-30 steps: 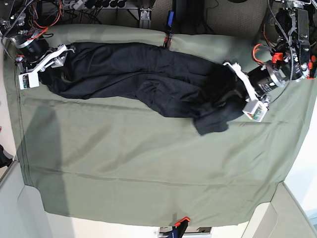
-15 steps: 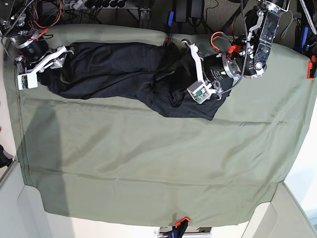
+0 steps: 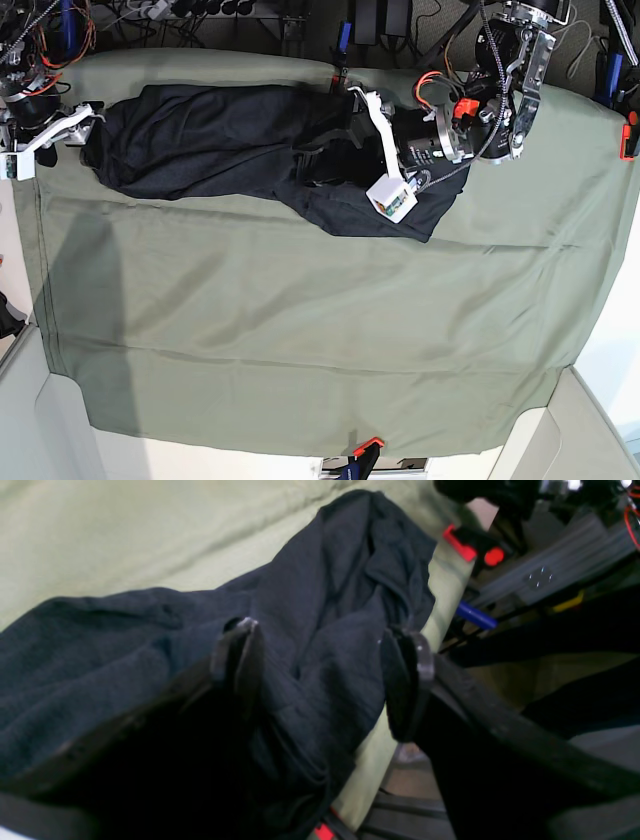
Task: Fold the T-shirt properly
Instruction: 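Grasp the strip end with the left gripper and fold it toward the right gripper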
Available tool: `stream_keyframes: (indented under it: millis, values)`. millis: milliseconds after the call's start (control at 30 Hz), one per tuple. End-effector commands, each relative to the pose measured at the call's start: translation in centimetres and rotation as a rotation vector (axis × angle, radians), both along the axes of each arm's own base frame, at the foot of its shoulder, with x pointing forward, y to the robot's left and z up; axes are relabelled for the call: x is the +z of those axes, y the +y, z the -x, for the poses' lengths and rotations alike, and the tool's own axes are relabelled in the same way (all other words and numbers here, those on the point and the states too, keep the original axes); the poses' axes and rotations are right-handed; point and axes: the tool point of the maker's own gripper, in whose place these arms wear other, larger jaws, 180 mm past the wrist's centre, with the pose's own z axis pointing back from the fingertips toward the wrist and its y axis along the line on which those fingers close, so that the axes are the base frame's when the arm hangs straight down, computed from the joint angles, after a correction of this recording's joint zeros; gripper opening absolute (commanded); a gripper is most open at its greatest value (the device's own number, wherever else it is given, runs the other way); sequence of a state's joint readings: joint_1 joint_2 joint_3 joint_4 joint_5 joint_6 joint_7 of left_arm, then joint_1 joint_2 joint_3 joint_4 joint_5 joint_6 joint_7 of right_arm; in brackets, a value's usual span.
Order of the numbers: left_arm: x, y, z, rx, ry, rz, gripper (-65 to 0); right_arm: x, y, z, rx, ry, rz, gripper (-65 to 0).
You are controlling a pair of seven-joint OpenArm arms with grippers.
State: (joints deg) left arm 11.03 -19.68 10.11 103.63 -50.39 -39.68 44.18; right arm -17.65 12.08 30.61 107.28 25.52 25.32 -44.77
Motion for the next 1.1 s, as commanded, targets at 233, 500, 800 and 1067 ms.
stream_keyframes:
  millis: [233,500,800,1067]
  values:
    - [1.3,-0.2,-0.5,-0.001,-0.033,0.031,-25.9,-1.8,-0.3,-0.7,0.060,0.050,-0.092,-20.2]
    - [1.2,0.0,-0.6,0.003,-0.036,0.025,-25.9,-3.8,4.1,-0.1,0.167,0.119,-0.163,-20.3]
    - [1.1,0.0,-0.6,0.003,-0.038,0.018,-25.9,-4.7,8.8,0.3,0.215,0.133,-0.254,-20.3]
    - [1.3,0.5,-1.0,0.021,-0.043,0.022,-25.9,-4.5,10.7,0.2,0.221,0.110,-0.318,-20.4]
